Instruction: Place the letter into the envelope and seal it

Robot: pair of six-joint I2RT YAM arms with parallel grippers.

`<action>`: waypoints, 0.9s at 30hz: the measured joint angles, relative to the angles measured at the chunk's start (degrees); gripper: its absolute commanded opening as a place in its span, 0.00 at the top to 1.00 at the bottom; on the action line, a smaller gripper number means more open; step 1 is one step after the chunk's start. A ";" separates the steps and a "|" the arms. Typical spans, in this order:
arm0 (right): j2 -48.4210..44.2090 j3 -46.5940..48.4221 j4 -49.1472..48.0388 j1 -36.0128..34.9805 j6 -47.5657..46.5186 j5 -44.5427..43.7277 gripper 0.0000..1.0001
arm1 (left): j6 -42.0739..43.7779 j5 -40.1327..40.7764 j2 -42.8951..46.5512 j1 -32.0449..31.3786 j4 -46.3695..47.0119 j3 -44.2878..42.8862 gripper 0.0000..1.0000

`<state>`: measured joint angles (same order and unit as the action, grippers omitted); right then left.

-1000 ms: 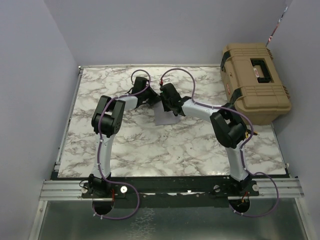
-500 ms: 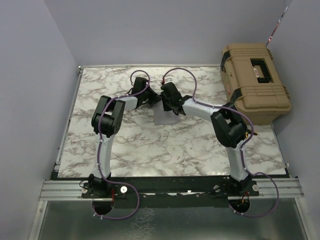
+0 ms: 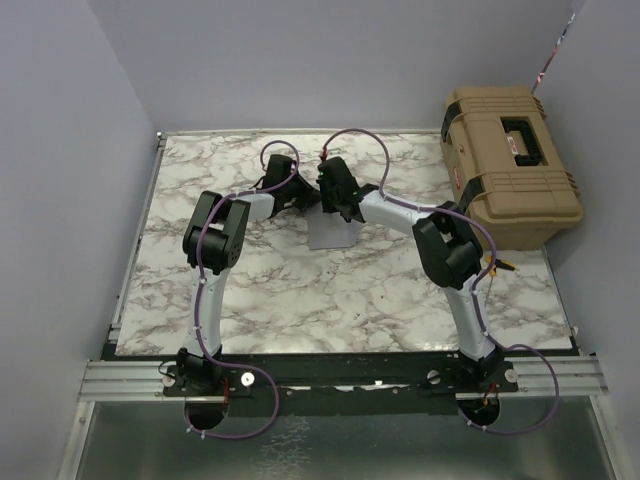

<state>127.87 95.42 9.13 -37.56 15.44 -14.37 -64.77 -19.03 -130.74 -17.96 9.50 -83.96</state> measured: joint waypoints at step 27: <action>-0.83 0.61 5.75 -1.42 5.05 -4.50 1.00 | -0.15 -0.79 -0.22 0.26 1.29 0.57 1.00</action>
<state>127.04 96.03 14.87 -38.98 20.49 -18.87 -64.93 -19.81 -130.96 -17.69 10.79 -83.40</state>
